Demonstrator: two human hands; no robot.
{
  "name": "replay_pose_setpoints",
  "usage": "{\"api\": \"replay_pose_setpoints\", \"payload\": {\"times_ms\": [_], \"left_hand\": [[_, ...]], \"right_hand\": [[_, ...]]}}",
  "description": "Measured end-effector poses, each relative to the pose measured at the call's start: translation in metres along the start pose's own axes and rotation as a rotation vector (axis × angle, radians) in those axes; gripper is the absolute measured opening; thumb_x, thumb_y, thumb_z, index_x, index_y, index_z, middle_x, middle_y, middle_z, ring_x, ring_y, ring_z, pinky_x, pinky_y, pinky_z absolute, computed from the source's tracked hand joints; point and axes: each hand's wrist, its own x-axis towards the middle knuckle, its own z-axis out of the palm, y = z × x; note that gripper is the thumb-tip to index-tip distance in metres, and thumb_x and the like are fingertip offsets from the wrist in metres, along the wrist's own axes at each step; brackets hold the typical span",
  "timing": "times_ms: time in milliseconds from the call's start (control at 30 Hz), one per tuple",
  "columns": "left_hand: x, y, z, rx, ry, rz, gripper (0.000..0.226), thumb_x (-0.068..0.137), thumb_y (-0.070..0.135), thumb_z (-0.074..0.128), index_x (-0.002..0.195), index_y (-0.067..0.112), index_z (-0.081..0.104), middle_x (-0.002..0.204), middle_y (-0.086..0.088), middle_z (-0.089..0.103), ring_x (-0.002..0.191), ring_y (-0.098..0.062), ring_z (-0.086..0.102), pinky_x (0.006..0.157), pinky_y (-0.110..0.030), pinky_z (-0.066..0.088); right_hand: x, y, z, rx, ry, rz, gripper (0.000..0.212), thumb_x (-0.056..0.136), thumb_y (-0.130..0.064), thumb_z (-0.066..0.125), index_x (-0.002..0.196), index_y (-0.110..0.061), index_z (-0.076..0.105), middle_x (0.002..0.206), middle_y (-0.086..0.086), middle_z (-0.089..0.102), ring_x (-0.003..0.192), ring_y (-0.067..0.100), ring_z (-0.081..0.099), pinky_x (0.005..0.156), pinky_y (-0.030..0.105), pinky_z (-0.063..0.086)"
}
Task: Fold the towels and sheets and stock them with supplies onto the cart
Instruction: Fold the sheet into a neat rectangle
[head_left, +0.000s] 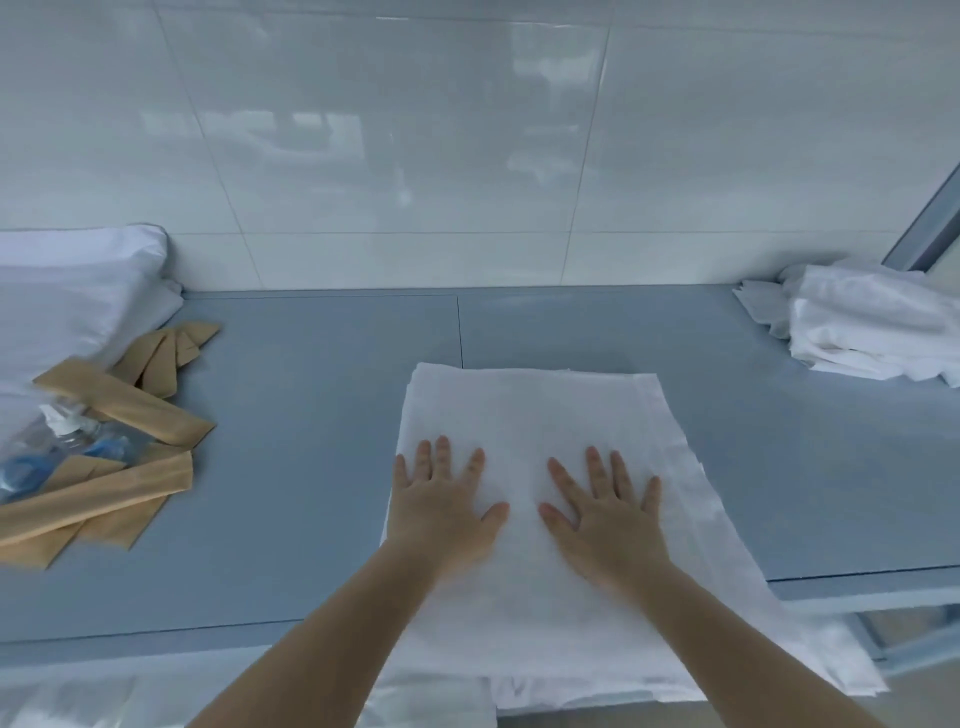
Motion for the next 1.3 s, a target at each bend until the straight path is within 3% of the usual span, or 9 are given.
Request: {"api": "replay_pose_setpoints", "payload": {"times_ms": [233,600,767,867,1000,1100,1300], "left_hand": [[-0.033,0.002,0.003,-0.015,-0.072,-0.019,0.080,0.084,0.073,0.020,0.150,0.039,-0.010,0.160,-0.009,-0.018,0.146,-0.028,-0.019,0.114,-0.053,-0.012],[0.039,-0.012,0.005,-0.006,0.025,-0.077,0.078,0.085,0.074,0.009,0.150,0.038,-0.012,0.160,-0.010,-0.017,0.146,-0.027,-0.019,0.113,-0.054,-0.014],[0.044,-0.005,-0.008,-0.006,0.122,-0.101,0.065,0.096,0.058,0.020,0.153,0.031,0.007,0.161,-0.013,0.002,0.148,-0.031,-0.005,0.115,-0.056,-0.005],[0.023,-0.003,-0.004,-0.022,0.101,-0.106,0.062,0.097,0.051,0.017,0.154,0.029,0.001,0.162,-0.010,-0.002,0.148,-0.027,-0.008,0.116,-0.052,-0.005],[0.001,-0.004,0.010,0.004,0.108,-0.100,0.065,0.095,0.054,0.007,0.152,0.029,-0.010,0.161,-0.008,-0.012,0.147,-0.025,-0.017,0.117,-0.047,-0.011],[-0.001,-0.002,0.014,-0.002,0.153,-0.115,0.064,0.095,0.053,0.010,0.152,0.030,-0.010,0.161,-0.008,-0.012,0.147,-0.025,-0.018,0.119,-0.047,-0.009],[-0.003,-0.004,0.014,0.002,0.177,-0.126,0.068,0.093,0.056,0.011,0.153,0.031,-0.007,0.162,-0.008,-0.008,0.147,-0.027,-0.015,0.119,-0.046,-0.005]], "right_hand": [[-0.028,-0.003,0.002,-0.060,-0.074,0.010,0.066,0.084,-0.074,-0.001,0.143,-0.051,-0.020,0.156,-0.004,-0.029,0.143,0.023,-0.029,0.109,0.061,-0.019],[0.068,-0.007,-0.011,-0.067,-0.114,-0.064,0.066,0.085,-0.075,0.001,0.144,-0.050,-0.019,0.155,-0.006,-0.030,0.143,0.022,-0.029,0.108,0.062,-0.018],[0.091,-0.015,-0.031,-0.073,-0.187,-0.050,0.064,0.092,-0.069,0.008,0.146,-0.046,-0.015,0.157,-0.005,-0.026,0.145,0.023,-0.024,0.111,0.064,-0.011],[0.075,-0.038,-0.028,-0.024,-0.204,-0.014,0.067,0.096,-0.061,0.014,0.150,-0.034,-0.013,0.159,0.001,-0.022,0.146,0.029,-0.019,0.110,0.068,-0.004],[0.037,-0.064,0.002,-0.031,-0.067,-0.163,0.063,0.093,-0.064,0.004,0.147,-0.041,-0.016,0.158,-0.002,-0.023,0.145,0.028,-0.022,0.106,0.068,-0.013],[0.032,-0.064,0.012,-0.061,0.054,-0.151,0.061,0.091,-0.063,-0.001,0.146,-0.044,-0.017,0.159,-0.002,-0.020,0.146,0.027,-0.019,0.106,0.067,-0.014],[0.030,-0.038,0.010,-0.049,0.107,-0.120,0.065,0.083,-0.066,-0.008,0.145,-0.049,-0.012,0.161,-0.006,-0.012,0.148,0.022,-0.014,0.108,0.062,-0.018]]}}
